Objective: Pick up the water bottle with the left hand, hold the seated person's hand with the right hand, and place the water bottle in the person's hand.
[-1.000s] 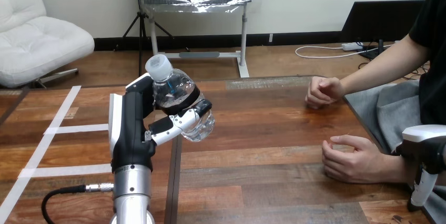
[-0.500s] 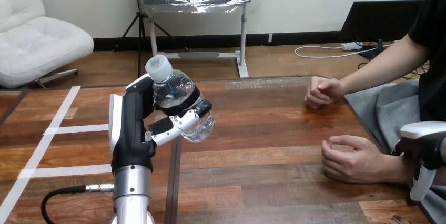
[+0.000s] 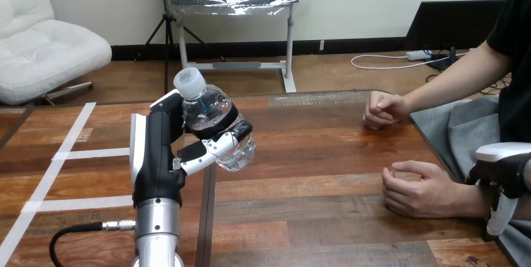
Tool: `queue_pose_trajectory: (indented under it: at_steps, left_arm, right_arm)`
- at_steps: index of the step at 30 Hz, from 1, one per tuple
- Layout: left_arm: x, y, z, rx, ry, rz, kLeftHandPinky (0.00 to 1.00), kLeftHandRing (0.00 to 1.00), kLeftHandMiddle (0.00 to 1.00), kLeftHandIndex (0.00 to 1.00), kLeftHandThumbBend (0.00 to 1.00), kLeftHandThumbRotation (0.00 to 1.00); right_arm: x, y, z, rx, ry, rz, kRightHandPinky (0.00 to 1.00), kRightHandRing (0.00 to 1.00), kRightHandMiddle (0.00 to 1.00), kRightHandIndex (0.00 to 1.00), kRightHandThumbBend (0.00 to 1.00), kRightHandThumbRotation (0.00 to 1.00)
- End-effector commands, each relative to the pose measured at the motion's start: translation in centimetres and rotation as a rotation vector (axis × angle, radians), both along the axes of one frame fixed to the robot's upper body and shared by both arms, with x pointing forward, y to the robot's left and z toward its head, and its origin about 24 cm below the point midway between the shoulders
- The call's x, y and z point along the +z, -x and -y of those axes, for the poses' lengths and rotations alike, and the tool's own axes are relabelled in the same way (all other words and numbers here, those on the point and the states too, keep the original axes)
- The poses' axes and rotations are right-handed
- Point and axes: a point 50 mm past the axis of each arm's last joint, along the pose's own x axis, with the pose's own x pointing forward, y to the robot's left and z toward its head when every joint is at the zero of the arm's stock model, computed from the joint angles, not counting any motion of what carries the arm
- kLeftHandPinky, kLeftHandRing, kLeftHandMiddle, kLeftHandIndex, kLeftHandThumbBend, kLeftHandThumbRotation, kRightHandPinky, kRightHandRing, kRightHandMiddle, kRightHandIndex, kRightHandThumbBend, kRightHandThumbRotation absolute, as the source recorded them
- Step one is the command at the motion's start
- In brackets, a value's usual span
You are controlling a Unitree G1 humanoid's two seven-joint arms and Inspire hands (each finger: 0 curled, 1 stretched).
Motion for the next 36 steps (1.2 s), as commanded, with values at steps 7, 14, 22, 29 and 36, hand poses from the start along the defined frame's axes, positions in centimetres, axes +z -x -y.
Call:
queue_pose_trajectory:
  at_steps: [7,14,22,29,36]
  left_arm:
    - [2.1,-0.9,0.2,-0.012,-0.006,0.103,0.42,0.42,0.43,0.5,0.59,0.0]
    - [2.1,-0.9,0.1,-0.007,-0.007,0.103,0.42,0.42,0.43,0.5,0.59,0.0]
    - [2.1,-0.9,0.0,-0.005,-0.003,0.105,0.43,0.42,0.43,0.5,0.59,0.0]
    - [2.1,-0.8,-0.1,-0.002,0.012,0.11,0.44,0.43,0.43,0.5,0.6,0.0]
    - [2.0,-0.8,-0.2,-0.002,0.024,0.11,0.45,0.43,0.43,0.5,0.59,0.0]
  right_arm:
    - [0.1,-1.5,-1.7,0.046,-0.076,0.039,0.69,0.77,0.83,0.82,0.65,0.0]
    - [-0.3,-1.5,-1.9,0.047,-0.113,0.049,0.64,0.72,0.79,0.8,0.65,0.0]
    - [-0.9,-1.7,-2.3,0.047,-0.126,0.034,0.63,0.71,0.78,0.8,0.64,0.0]
    - [-1.4,-1.8,-2.6,0.043,-0.14,0.026,0.65,0.72,0.79,0.8,0.63,0.0]
    - [-1.8,-1.8,-3.0,0.063,-0.139,0.017,0.64,0.7,0.77,0.79,0.63,0.0]
